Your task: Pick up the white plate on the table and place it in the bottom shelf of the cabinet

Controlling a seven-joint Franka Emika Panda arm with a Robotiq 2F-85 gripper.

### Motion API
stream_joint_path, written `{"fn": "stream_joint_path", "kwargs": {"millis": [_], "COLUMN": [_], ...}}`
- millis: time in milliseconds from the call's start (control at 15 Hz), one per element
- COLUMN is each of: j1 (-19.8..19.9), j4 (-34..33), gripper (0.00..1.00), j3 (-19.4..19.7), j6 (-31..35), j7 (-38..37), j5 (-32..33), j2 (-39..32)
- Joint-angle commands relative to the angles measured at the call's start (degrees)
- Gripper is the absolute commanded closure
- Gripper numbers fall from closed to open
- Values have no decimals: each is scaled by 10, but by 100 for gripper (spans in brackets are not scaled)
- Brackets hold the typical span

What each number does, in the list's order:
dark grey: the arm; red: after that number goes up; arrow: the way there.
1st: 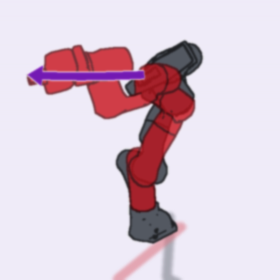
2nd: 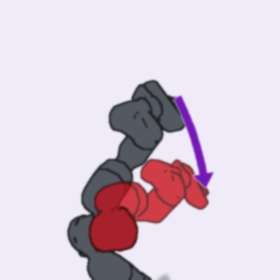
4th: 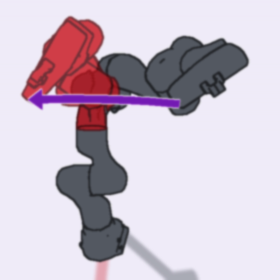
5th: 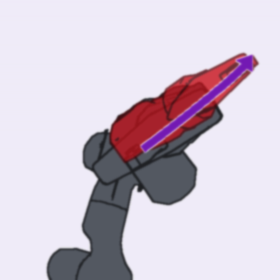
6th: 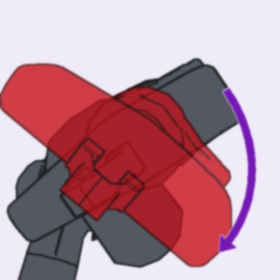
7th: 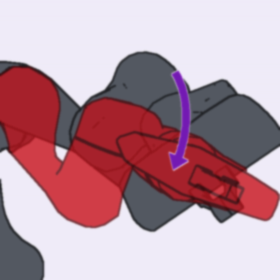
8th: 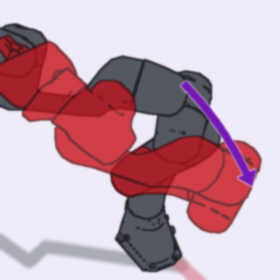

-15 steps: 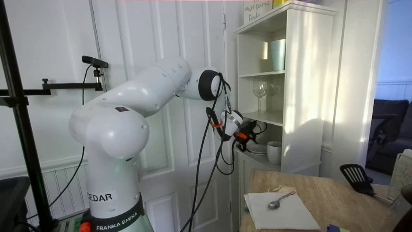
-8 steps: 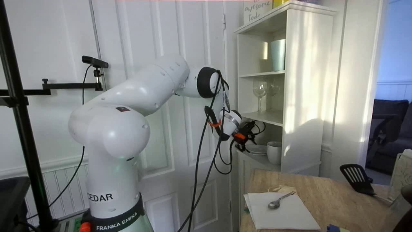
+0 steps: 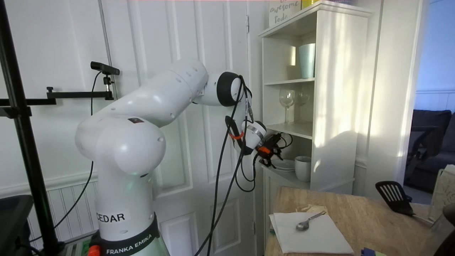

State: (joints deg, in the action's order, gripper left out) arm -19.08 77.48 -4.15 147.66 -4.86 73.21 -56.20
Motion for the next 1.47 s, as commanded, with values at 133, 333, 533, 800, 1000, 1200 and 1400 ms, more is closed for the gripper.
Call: {"fn": "stream_joint_path", "kwargs": {"millis": [133, 333, 533, 800, 1000, 1200, 1400], "j1": [-6, -5, -4, -7, -10, -18, -21], "j4": [24, 29, 31, 30, 27, 28, 33], "gripper": [32, 29, 21, 26, 29, 28, 27], "j3": [6, 4, 4, 9, 16, 28, 34], "j6": [-17, -21, -23, -22, -10, -5, 5], "j7": [10, 15, 17, 7, -11, -41, -58], "j5": [-6, -10, -10, -2, 12, 31, 44], "j2": [36, 42, 48, 51, 51, 56, 59]}}
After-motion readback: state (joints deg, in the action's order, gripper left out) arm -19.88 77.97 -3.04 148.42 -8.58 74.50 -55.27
